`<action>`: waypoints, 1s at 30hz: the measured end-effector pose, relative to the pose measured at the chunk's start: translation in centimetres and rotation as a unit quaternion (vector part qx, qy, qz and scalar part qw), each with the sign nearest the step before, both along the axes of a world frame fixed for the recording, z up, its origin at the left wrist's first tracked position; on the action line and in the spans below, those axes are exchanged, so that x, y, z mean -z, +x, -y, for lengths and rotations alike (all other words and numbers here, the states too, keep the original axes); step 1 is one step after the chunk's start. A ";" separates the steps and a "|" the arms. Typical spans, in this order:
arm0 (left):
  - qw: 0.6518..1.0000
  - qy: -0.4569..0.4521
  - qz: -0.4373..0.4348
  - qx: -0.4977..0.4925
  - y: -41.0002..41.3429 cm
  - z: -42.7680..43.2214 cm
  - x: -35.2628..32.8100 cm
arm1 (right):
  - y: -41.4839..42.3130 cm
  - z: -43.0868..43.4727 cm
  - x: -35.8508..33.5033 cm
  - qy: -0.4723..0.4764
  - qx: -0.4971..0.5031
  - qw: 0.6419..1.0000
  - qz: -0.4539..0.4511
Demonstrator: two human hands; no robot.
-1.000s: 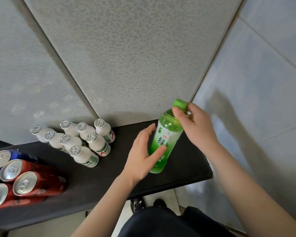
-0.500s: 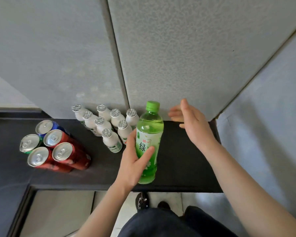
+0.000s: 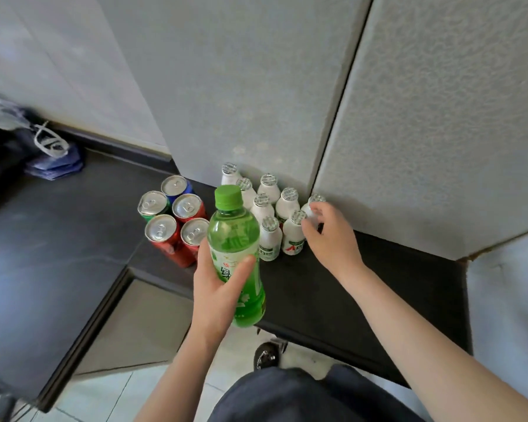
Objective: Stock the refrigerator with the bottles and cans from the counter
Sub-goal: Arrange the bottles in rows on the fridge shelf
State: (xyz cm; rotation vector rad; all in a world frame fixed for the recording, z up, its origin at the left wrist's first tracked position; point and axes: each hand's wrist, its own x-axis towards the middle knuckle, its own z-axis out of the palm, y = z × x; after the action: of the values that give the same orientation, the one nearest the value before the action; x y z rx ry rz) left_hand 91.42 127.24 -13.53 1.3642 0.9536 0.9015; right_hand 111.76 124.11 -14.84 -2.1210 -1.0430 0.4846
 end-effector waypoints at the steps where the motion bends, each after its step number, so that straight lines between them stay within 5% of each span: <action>1: 1.000 -0.002 -0.002 -0.005 -0.3 -0.1 0.1 | -0.3 -0.4 0.2 0.002 -0.004 1.000 0.017; 8: 1.000 -0.014 -0.006 -0.007 -1.1 -1.0 1.0 | -1.3 -1.5 2.2 -0.025 -0.048 0.983 0.173; 20: 0.996 -0.079 -0.013 -0.026 -2.3 0.9 2.7 | -1.1 1.2 3.2 -0.004 -0.029 0.988 0.151; 30: 0.987 -0.110 -0.012 -0.112 -7.5 6.9 3.2 | -3.9 4.9 -0.8 0.223 -0.061 0.968 0.100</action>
State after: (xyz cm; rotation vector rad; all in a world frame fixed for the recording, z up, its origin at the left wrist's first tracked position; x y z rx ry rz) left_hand 83.90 120.37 -16.69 1.0968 1.2069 0.9182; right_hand 107.91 119.20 -14.09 -1.7334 -1.2668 0.0750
